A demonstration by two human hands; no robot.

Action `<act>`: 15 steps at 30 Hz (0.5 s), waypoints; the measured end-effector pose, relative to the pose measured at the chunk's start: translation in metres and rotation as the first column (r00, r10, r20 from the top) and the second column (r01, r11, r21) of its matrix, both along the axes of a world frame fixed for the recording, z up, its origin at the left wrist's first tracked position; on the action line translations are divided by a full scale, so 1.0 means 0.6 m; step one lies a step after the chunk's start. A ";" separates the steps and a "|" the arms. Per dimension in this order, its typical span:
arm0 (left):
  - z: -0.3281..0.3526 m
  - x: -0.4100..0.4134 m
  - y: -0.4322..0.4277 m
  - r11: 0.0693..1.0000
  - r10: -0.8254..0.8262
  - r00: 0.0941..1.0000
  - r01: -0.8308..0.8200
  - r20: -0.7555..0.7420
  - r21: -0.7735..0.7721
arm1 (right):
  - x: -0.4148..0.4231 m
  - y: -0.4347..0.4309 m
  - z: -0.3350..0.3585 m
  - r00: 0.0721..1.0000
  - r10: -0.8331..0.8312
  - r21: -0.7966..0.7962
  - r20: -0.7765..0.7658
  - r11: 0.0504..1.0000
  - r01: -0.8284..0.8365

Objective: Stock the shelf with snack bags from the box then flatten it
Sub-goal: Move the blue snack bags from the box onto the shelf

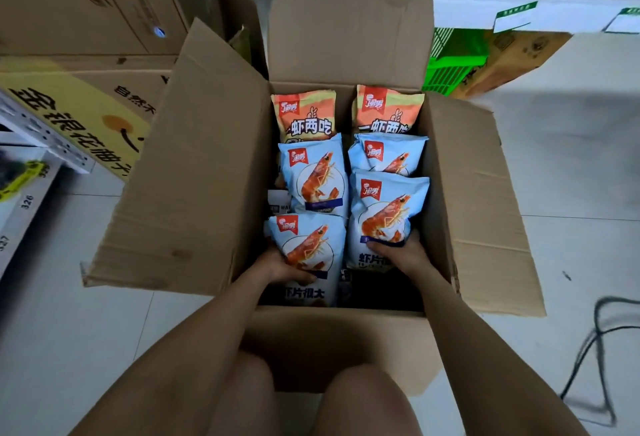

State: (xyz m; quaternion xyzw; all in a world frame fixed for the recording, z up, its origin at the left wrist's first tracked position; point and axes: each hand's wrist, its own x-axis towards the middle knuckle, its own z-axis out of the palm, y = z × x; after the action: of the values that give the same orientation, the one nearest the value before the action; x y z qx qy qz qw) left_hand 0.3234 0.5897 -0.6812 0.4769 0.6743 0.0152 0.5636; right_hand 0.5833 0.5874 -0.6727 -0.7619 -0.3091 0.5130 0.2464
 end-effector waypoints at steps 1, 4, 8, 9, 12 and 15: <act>-0.003 -0.003 0.004 1.000 -0.010 1.000 0.010 -0.002 -0.014 | 0.001 0.004 -0.004 1.000 0.012 0.007 -0.012 1.000 -0.012; -0.008 -0.005 0.009 0.999 0.024 0.999 -0.023 0.022 -0.032 | 0.001 0.013 -0.016 0.999 0.038 0.045 -0.027 0.998 -0.037; -0.005 -0.005 0.013 0.985 0.169 0.981 -0.166 0.096 -0.042 | -0.004 0.020 -0.014 0.998 0.026 0.045 -0.056 0.999 -0.023; -0.002 -0.005 0.013 0.978 0.206 0.971 -0.202 0.123 -0.044 | -0.002 0.021 -0.013 0.998 0.029 0.038 -0.061 0.999 -0.027; 0.015 -0.004 0.012 0.962 0.274 0.942 -0.267 0.192 -0.060 | -0.002 0.017 0.004 0.992 0.034 0.010 -0.119 0.999 -0.033; 0.037 -0.002 0.014 0.941 0.338 0.907 -0.328 0.250 -0.081 | -0.002 0.012 0.028 0.977 0.015 0.007 -0.213 1.000 -0.014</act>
State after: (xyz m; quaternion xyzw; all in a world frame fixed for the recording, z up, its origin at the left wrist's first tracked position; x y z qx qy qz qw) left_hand 0.3220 0.5979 -0.6587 0.3382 0.6661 0.1613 0.6450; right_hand 0.5819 0.5947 -0.6561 -0.6995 -0.2880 0.5927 0.2764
